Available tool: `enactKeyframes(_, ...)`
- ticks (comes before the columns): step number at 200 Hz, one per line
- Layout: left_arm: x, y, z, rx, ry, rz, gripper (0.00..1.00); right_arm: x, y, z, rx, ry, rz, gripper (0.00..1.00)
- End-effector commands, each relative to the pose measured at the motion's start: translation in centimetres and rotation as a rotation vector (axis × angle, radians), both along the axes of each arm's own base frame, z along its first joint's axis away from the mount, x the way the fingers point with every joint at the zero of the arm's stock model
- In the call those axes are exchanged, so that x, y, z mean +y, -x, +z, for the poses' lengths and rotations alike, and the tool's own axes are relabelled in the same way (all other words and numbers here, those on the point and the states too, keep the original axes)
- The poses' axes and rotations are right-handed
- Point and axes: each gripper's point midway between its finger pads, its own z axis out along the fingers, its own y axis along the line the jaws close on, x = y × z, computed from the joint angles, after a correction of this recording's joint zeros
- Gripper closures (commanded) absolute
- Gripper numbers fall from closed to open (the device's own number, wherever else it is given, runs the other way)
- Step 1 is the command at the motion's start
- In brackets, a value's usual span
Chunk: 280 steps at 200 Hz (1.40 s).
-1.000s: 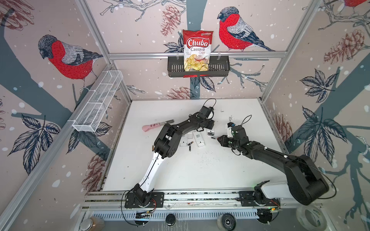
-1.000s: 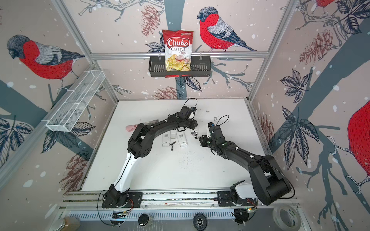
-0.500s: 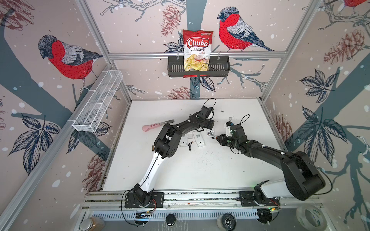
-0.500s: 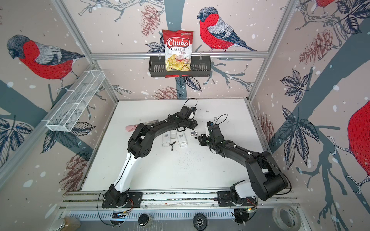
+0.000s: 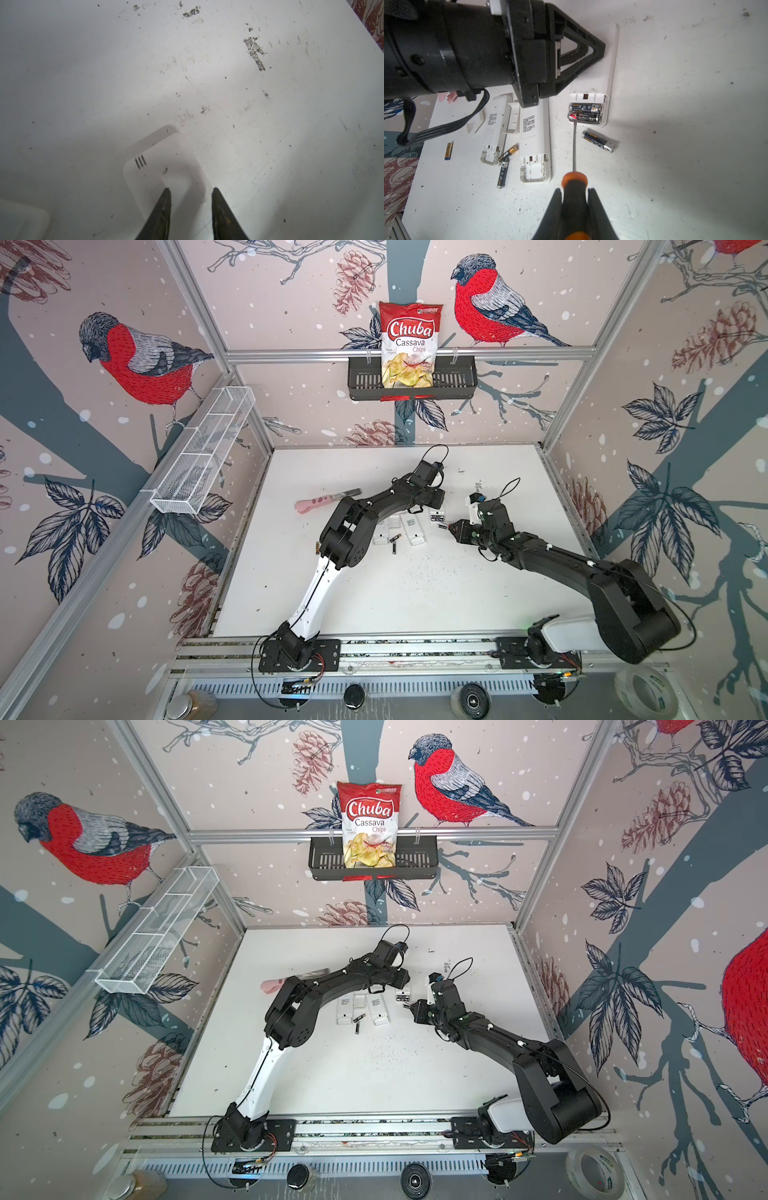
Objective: Unload the batteries from the remote control
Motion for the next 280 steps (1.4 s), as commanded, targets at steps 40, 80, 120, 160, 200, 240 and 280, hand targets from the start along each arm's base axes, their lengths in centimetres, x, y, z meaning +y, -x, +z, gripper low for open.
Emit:
enactKeyframes(40,0.8,1.4,-1.4,0.067,-0.048,-0.002,0.67,-0.1,-0.1,-0.5,-0.002,0.017,-0.001,1.0)
enactKeyframes(80,0.9,1.5,-1.6,0.071,-0.05,-0.003,0.67,0.1,-0.4,-0.9,0.006,0.018,-0.005,1.0)
enactKeyframes(120,0.8,1.5,-1.6,0.07,-0.051,-0.005,0.68,0.1,-0.6,-0.5,-0.005,0.014,-0.01,1.0)
enactKeyframes(160,0.8,1.5,-1.6,0.07,-0.049,-0.005,0.68,-0.2,-0.6,0.3,-0.022,0.017,-0.012,1.0)
enactKeyframes(200,0.8,1.5,-1.5,0.072,-0.048,-0.005,0.68,0.0,-0.7,-0.4,-0.001,0.02,-0.005,1.0)
enactKeyframes(240,0.9,1.6,-1.6,0.073,-0.049,-0.005,0.68,0.1,-0.6,-0.6,0.003,0.016,-0.002,1.0)
enactKeyframes(280,0.8,1.5,-1.6,0.073,-0.044,-0.005,0.68,0.1,-0.8,-0.7,0.002,0.019,-0.006,1.0)
